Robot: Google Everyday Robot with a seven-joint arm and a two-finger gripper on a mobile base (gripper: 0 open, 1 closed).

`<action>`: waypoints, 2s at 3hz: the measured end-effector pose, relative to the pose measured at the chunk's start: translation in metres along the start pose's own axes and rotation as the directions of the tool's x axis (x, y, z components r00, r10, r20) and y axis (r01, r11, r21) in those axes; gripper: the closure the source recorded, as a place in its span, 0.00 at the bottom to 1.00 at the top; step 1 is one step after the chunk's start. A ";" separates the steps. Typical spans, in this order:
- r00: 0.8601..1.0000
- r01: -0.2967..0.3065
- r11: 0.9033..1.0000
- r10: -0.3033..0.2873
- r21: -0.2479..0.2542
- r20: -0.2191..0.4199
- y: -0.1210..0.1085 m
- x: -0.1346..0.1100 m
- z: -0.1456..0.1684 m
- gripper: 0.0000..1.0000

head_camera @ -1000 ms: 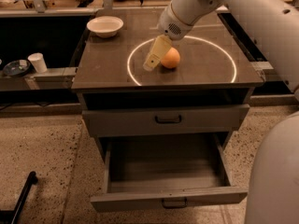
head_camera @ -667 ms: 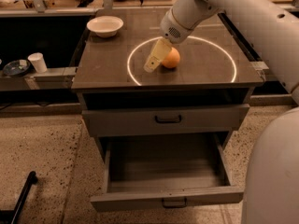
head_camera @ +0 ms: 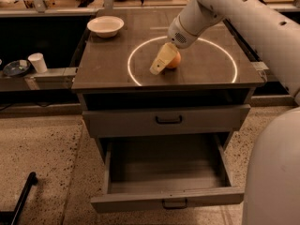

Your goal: Place orange into middle drawer

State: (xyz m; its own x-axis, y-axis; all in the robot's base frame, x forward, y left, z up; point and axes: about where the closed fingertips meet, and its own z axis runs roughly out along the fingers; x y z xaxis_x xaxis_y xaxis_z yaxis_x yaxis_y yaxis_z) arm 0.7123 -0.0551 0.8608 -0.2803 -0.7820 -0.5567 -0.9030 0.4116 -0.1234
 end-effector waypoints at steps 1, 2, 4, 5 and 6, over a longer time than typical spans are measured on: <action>0.999 -0.037 0.999 0.037 -0.005 -0.004 -0.005 0.013 0.007 0.18; 0.998 -0.061 0.998 0.061 -0.008 -0.002 -0.006 0.023 0.012 0.41; 0.987 -0.054 0.998 0.059 -0.035 0.150 0.012 0.022 -0.009 0.88; 0.964 0.061 0.996 -0.043 -0.059 0.262 0.066 0.016 -0.049 1.00; 0.950 0.089 0.994 -0.066 -0.062 0.304 0.123 0.024 -0.076 1.00</action>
Offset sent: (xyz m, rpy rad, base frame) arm 0.0026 -0.0269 -0.0278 0.0348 0.0419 -0.0751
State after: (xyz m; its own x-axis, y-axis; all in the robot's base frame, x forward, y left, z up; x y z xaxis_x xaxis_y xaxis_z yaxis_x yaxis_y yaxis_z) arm 0.5696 -0.0591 0.8950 -0.1078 -0.6282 -0.7705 -0.9429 0.3102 -0.1210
